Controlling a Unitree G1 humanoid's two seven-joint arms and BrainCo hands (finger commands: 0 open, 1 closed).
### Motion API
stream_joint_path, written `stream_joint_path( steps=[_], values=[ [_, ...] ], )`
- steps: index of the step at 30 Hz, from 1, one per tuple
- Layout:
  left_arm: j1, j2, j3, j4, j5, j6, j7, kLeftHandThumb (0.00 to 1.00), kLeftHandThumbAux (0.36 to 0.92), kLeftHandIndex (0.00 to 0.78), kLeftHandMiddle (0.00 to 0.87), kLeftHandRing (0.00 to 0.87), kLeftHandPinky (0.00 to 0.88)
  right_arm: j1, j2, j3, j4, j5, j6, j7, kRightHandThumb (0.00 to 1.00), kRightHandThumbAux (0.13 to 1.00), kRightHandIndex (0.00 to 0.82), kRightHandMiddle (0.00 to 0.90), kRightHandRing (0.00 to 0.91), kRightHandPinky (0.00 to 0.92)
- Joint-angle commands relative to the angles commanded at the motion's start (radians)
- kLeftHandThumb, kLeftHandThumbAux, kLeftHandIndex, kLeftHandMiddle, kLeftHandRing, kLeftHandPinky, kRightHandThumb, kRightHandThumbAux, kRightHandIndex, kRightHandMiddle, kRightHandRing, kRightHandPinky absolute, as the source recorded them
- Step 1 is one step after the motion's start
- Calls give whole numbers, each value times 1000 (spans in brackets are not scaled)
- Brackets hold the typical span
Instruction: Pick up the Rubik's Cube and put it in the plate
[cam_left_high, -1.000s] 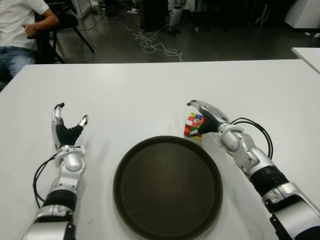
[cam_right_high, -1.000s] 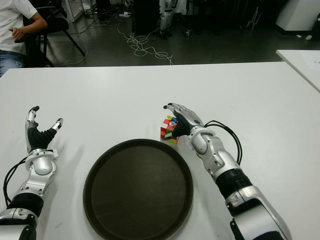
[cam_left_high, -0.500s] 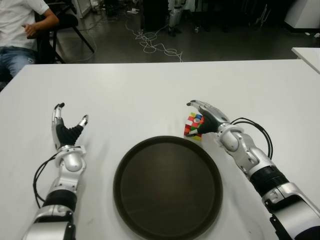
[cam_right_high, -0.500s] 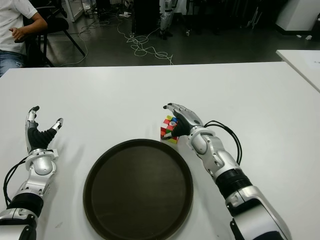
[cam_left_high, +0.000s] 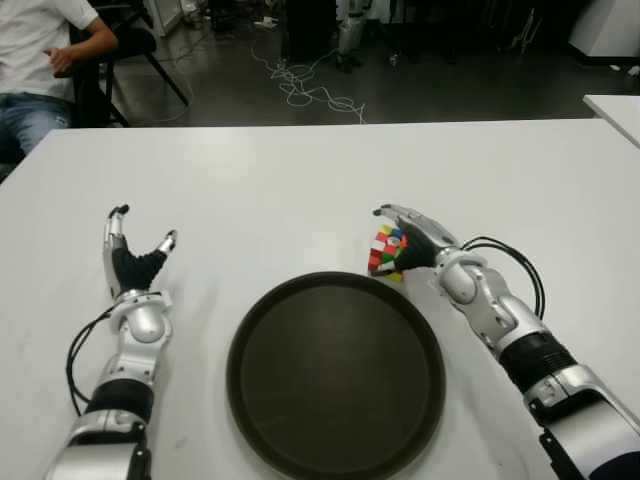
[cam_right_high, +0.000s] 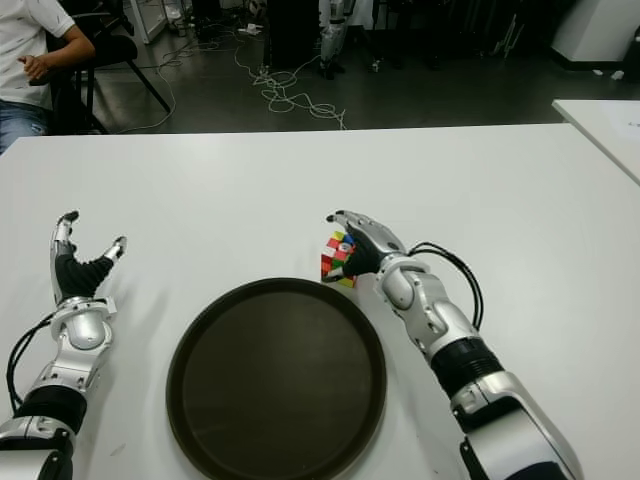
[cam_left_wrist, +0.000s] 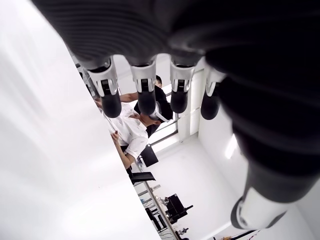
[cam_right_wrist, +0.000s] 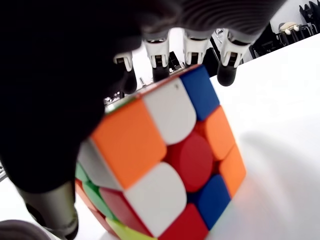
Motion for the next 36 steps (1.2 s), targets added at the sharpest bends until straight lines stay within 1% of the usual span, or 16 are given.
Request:
stream_joint_path(
  steps=[3,8,15,30,36],
  values=[
    [1,1,-1,-2,3,3,1,0,714,46,51,29,18,0,1,0,6,-1,-5,-6,0,730,0,0,0,28],
    [-1,3,-2,2,6,4,5,0,731,55,73,49,19,-2,6,3,14,-3,-6,-15,0,728,0,0,0,35],
    [-5,6,1,15,1,-5,1,0,748,54,73,55,35,2,15,-1,17,5,10,-7,0,731,0,0,0,32],
    [-5,5,2,15,-3,-18,0,0,725,47,50,32,27,0,15,9,32,-8,20,-8,0,739,0,0,0,33],
    [-3,4,0,11,-3,-16,-2,0,725,48,54,35,29,-3,19,8,52,-4,5,-27,0,751,0,0,0,42]
  ],
)
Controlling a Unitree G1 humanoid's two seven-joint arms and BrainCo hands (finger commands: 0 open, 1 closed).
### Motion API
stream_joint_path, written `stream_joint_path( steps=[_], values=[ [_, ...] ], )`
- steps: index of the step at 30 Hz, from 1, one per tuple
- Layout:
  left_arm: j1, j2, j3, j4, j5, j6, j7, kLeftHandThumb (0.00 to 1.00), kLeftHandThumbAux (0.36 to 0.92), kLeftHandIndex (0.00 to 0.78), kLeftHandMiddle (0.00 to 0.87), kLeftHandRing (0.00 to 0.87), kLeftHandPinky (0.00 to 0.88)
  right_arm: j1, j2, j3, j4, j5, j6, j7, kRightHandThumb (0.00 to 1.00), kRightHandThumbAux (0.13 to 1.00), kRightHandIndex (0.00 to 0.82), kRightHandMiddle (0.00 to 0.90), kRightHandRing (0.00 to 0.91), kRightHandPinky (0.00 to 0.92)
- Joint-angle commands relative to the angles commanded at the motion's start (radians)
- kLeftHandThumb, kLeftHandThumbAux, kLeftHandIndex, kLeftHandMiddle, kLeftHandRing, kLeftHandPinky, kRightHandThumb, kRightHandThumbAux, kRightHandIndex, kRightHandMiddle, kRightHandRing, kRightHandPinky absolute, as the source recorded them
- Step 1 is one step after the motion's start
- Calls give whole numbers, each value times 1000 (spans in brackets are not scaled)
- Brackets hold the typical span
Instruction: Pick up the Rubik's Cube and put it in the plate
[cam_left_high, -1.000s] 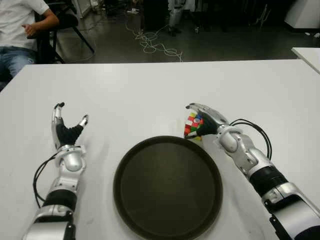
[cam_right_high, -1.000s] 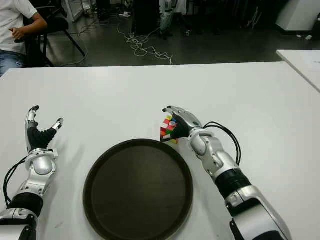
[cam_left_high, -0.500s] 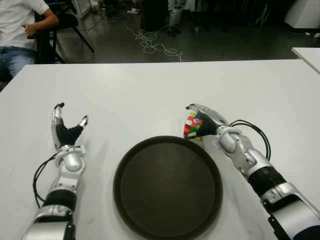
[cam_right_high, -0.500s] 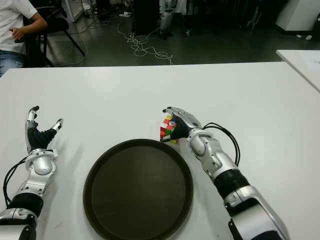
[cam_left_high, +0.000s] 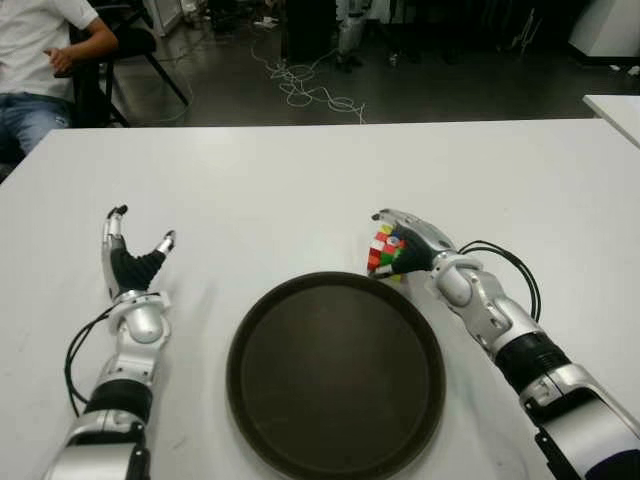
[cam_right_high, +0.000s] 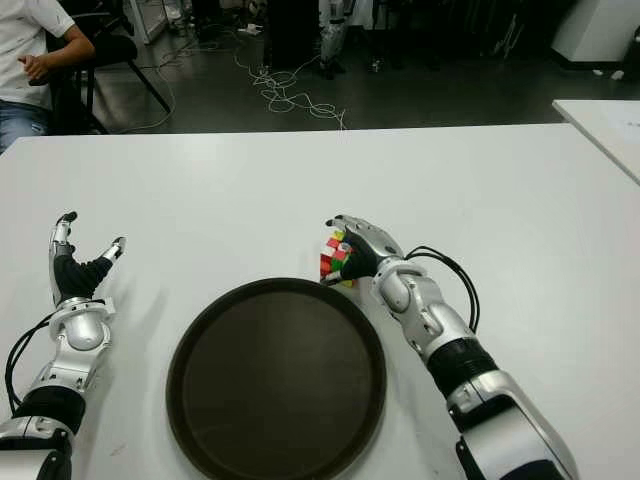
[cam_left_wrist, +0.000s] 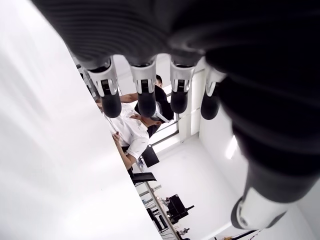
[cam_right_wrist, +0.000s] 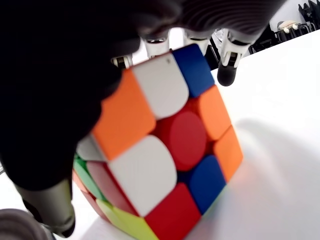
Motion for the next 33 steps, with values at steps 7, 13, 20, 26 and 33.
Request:
stream_joint_path(
  steps=[7,13,20,26,33],
  values=[
    [-1,3,-4,2,8,7,6,0,721,43,46,29,24,5,5,-4,-2,4,2,-16,0,757,0,0,0,53],
    [0,2,-4,3,10,1,11,0,723,50,56,34,23,7,9,-7,-2,9,12,-14,0,753,0,0,0,44],
    [2,2,-5,0,8,-3,7,0,708,53,55,37,34,1,11,-4,17,9,9,-12,0,756,0,0,0,35],
    [2,5,-7,4,13,1,10,0,726,47,49,31,23,-4,7,2,23,3,8,-4,0,717,0,0,0,25],
    [3,2,-5,1,8,-1,7,0,742,48,55,38,34,2,13,-11,26,21,0,-9,0,737,0,0,0,40]
  ],
)
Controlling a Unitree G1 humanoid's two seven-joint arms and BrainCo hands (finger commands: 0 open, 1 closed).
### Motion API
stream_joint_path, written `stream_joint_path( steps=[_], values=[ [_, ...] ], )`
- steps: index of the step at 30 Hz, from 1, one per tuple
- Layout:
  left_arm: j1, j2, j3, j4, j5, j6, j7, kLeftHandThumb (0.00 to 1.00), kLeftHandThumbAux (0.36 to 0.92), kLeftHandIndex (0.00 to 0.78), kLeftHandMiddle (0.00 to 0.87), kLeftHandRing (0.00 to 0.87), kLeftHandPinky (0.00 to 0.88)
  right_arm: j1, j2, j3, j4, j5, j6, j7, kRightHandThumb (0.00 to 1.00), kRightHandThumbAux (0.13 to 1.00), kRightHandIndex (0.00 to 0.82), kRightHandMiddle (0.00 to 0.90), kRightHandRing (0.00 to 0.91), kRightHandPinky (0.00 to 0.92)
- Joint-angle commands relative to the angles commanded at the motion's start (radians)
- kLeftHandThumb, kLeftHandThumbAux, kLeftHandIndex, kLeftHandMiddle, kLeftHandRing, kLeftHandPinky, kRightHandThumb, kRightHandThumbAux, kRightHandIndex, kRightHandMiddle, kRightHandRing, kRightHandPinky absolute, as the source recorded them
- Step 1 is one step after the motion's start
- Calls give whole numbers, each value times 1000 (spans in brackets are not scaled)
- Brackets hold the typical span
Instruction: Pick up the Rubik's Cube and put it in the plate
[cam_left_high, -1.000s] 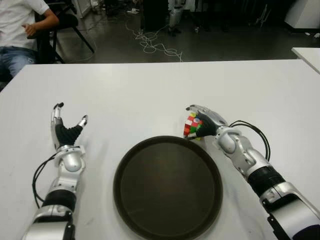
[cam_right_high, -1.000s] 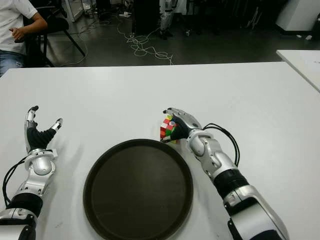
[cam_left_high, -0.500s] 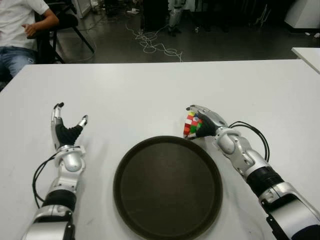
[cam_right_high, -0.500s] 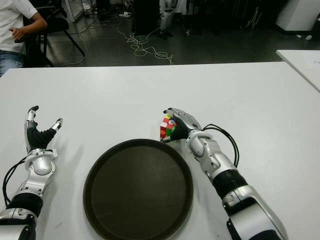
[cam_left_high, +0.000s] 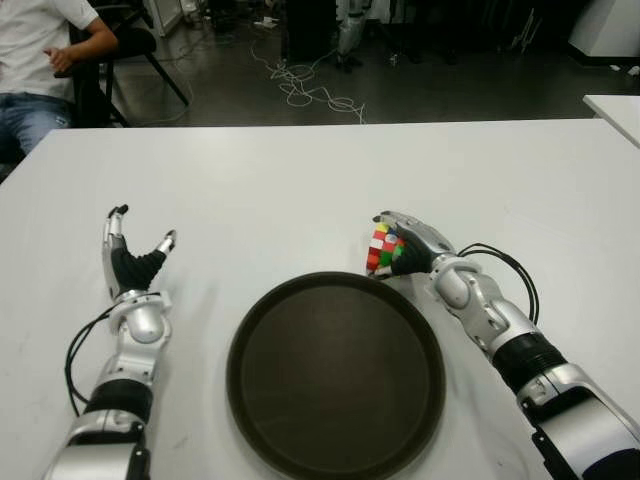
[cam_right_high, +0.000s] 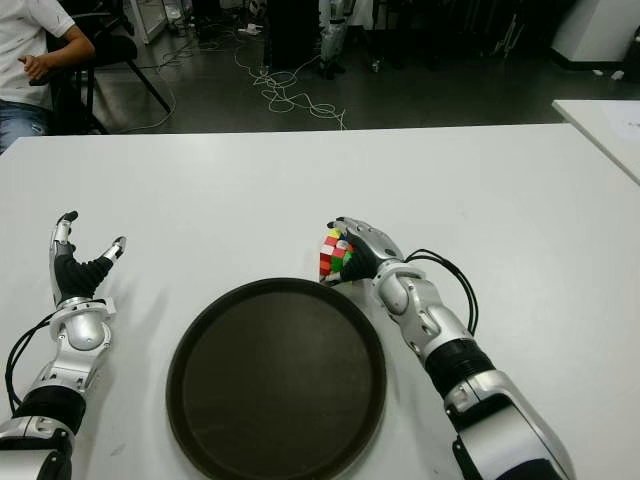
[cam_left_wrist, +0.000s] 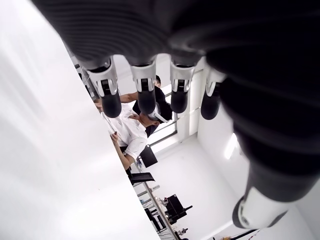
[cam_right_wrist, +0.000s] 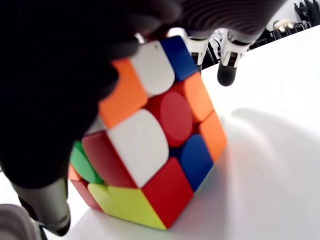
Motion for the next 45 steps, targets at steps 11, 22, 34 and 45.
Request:
stream_joint_path(
  steps=[11,22,34,45],
  values=[
    [0,0,2,-4,-3,3,-2,0,737,42,42,25,23,7,0,1,-12,1,9,-3,0,736,0,0,0,48],
    [-4,0,3,3,-5,6,-4,0,749,42,42,29,24,5,-1,3,-9,-4,4,-17,0,747,0,0,0,55],
    [-5,4,-1,4,1,1,-2,0,733,50,57,42,39,1,-10,9,-15,-9,0,-12,0,745,0,0,1,54],
    [-5,2,1,6,-3,0,-3,0,722,38,28,10,14,-7,-7,-16,24,20,-47,-38,111,780,181,235,268,346]
  ],
)
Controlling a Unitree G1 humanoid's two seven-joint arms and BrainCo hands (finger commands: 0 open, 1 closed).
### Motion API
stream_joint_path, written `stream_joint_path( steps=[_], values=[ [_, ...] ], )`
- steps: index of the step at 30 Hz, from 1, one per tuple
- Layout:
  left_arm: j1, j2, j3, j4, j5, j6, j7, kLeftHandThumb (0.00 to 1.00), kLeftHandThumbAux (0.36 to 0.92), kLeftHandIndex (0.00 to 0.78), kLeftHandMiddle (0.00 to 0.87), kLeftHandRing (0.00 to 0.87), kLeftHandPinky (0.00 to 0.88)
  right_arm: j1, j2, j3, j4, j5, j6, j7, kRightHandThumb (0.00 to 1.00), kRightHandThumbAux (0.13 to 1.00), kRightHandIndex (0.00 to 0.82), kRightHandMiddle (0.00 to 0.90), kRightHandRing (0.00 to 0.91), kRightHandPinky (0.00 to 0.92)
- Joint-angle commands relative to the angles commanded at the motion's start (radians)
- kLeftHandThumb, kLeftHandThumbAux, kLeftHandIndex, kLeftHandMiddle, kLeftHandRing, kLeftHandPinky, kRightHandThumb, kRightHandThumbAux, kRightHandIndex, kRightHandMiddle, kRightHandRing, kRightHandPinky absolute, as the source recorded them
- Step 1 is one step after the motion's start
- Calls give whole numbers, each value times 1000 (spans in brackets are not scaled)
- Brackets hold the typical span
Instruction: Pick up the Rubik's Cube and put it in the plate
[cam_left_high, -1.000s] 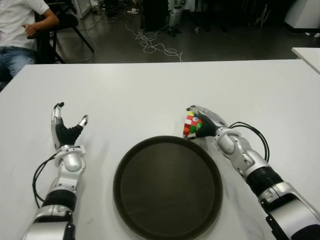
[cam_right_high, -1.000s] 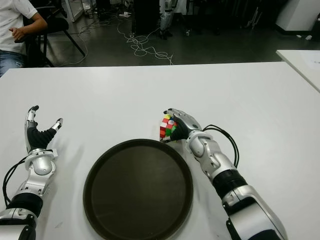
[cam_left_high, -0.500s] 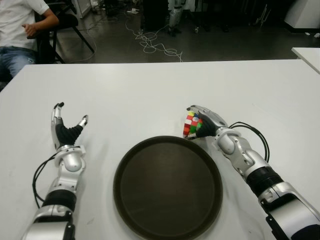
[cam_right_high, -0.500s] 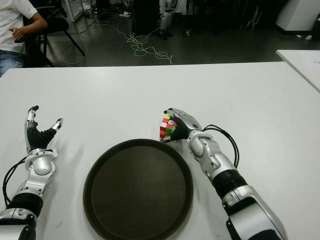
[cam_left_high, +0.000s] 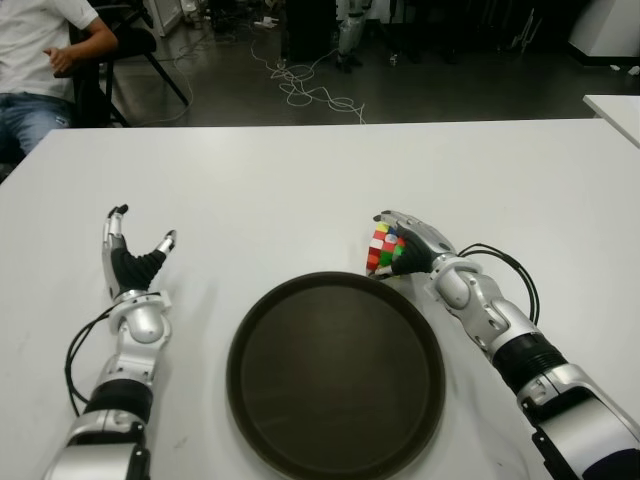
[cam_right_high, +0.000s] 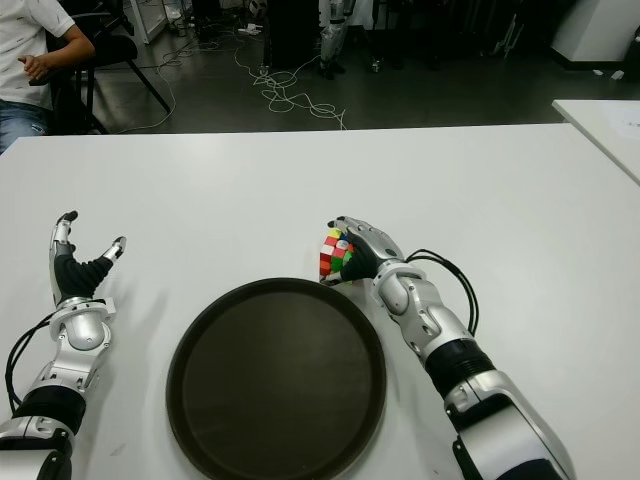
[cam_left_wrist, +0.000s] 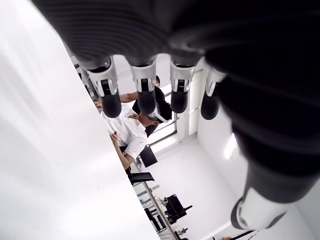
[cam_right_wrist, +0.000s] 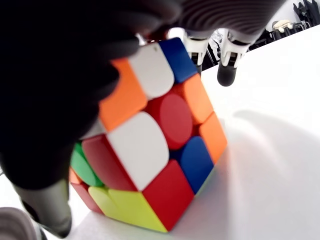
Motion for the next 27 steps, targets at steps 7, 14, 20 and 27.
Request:
stream_joint_path(
  steps=[7,14,20,27],
  values=[
    [0,-1,0,-4,-1,3,0,0,725,46,43,18,11,4,-1,-9,5,10,-44,-33,645,733,405,477,509,521],
    [1,-2,2,-4,-6,0,-7,0,696,49,45,22,22,4,1,-10,9,4,-41,-50,690,726,426,586,604,593],
    [4,-1,0,-7,-1,-4,-4,0,714,50,54,38,35,6,2,-9,1,-1,-32,-65,694,725,429,641,647,623],
    [5,-1,1,-4,-2,-6,-3,0,702,53,67,46,36,9,4,-9,-6,-4,-16,-74,693,725,429,629,636,614]
  ],
)
